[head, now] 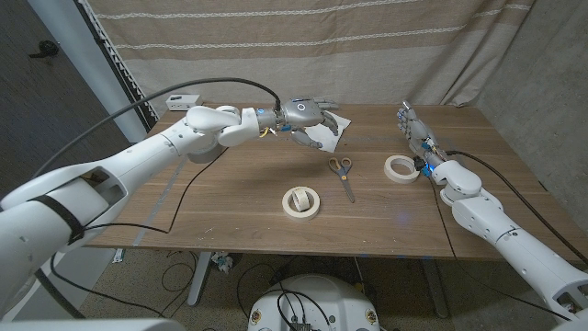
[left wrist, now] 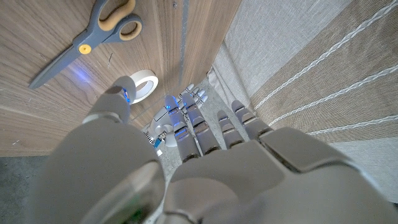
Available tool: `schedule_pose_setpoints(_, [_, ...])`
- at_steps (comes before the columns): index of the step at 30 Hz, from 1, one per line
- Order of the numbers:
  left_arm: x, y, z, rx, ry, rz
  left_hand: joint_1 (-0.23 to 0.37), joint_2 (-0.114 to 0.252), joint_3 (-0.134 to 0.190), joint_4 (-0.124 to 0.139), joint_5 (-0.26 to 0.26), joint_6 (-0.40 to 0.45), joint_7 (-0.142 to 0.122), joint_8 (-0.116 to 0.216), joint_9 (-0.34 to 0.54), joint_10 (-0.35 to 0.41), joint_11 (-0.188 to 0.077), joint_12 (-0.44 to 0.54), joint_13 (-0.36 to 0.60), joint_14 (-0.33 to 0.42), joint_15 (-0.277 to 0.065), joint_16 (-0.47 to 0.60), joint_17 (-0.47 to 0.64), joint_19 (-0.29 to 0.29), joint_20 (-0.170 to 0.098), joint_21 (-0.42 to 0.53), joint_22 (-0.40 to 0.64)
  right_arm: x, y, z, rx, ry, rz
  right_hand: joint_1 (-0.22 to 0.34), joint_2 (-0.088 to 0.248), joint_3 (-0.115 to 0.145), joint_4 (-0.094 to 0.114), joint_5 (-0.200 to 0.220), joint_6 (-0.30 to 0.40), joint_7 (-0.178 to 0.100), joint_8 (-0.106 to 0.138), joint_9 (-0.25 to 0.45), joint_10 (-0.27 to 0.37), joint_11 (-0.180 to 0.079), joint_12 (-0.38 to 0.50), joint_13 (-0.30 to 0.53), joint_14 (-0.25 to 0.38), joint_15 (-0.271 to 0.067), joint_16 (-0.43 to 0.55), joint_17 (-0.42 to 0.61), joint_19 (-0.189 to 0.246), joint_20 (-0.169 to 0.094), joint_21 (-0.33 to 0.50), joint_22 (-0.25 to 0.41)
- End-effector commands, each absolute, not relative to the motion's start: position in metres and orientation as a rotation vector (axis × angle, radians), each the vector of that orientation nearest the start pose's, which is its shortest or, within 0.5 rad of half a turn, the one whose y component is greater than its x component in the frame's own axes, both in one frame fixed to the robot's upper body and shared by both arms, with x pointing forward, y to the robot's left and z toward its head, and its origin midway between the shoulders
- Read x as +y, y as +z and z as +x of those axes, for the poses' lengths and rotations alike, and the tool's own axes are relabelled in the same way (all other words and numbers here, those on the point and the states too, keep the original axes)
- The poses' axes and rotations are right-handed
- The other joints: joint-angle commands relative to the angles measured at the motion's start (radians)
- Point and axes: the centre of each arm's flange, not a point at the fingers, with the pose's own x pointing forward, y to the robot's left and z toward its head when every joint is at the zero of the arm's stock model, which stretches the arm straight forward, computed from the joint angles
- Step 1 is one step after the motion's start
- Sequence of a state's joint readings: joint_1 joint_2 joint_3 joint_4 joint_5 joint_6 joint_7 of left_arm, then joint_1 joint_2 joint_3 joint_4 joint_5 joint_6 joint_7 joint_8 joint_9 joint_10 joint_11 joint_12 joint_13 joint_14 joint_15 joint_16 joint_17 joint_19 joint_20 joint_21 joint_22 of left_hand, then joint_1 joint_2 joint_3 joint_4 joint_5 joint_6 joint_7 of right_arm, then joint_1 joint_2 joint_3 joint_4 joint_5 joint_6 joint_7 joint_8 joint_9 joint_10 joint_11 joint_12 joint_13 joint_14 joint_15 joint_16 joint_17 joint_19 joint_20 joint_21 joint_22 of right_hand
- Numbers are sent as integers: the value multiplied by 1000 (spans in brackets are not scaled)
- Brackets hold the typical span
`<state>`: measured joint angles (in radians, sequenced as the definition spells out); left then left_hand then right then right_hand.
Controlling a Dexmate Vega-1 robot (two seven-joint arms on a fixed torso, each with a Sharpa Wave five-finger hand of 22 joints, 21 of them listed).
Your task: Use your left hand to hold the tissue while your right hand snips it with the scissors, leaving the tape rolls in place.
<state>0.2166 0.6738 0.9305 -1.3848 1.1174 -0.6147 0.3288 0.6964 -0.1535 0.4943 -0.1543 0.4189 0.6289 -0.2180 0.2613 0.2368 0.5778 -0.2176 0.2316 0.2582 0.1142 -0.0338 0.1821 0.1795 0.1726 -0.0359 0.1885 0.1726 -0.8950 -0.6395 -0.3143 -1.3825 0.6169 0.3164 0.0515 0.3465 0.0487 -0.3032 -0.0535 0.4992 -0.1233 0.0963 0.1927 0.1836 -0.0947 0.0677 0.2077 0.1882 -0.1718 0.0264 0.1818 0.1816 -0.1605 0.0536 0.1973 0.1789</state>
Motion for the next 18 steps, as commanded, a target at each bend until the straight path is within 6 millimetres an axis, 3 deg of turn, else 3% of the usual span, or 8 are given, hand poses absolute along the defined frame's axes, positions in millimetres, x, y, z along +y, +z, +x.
schedule_pose_setpoints(1, [86,96,593,-1544,-330,2051,-6,-2,-11,1,9,7,-2,0,1,8,2,-6,7,-5,-181,5,1,-4,-167,3,1,-339,-9,625,-653,180,-88,8,-3,-2,-1,0,4,-2,7,3,-3,-5,9,2,-29,-8,4,1,-5,-2,2,3])
schedule_pose_setpoints(18, [72,90,593,-1572,-360,2054,-10,3,-25,6,10,-36,-2,-25,-5,-27,3,-24,-5,15,-181,10,1,2,-156,4,1,-339,-8,624,-661,175,-92,11,-1,-1,-2,1,5,-3,6,3,-4,-3,9,2,-27,-7,4,0,-7,1,1,3])
